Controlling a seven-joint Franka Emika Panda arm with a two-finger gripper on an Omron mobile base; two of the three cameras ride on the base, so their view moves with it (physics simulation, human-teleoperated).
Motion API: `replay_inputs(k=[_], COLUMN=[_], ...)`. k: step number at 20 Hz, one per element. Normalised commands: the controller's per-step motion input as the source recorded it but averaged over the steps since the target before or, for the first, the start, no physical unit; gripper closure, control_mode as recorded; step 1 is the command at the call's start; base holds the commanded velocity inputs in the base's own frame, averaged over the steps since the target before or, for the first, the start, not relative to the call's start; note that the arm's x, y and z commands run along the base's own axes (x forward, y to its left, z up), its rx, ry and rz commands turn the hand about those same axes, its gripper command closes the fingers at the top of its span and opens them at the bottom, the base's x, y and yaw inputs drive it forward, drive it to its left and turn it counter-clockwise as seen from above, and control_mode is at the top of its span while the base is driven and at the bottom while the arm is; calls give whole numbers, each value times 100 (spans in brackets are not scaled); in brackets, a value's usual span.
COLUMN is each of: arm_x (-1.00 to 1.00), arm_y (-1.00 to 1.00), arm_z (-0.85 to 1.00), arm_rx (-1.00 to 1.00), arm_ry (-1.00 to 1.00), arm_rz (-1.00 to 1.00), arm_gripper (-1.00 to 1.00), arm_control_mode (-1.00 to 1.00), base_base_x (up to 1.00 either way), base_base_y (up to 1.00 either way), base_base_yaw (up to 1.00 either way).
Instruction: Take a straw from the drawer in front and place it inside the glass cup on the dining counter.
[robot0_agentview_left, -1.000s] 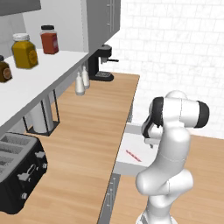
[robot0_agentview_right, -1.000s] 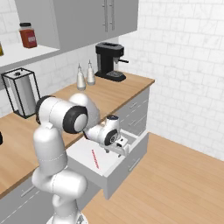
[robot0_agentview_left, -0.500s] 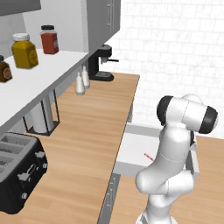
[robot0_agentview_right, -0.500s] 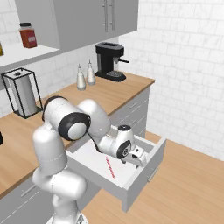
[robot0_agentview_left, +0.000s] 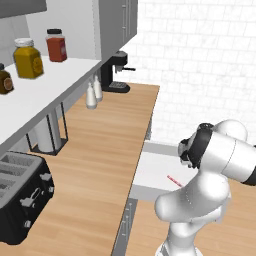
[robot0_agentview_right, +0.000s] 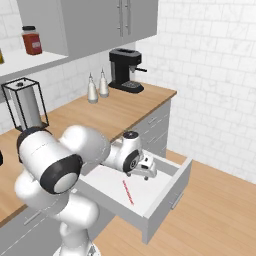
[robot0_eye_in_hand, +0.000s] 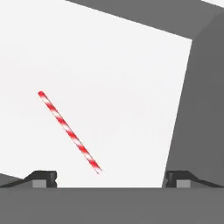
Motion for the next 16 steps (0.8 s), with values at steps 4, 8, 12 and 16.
replay_inputs(k=[4, 8, 12, 16], arm_x=[17, 17, 26, 3], arm_y=[53, 22, 8, 14], arm_z=[-4, -22, -27, -20], arm_rx=[0, 0, 0, 0], arm_ry=[1, 0, 0, 0], arm_rz=[29, 28, 25, 17], arm_gripper=[-100, -100, -100, -100], arm_control_mode=[-100, -100, -100, -100], base_base_x=[0, 0, 0, 0], base_base_y=[0, 0, 0, 0], base_base_yaw=[0, 0, 0, 0])
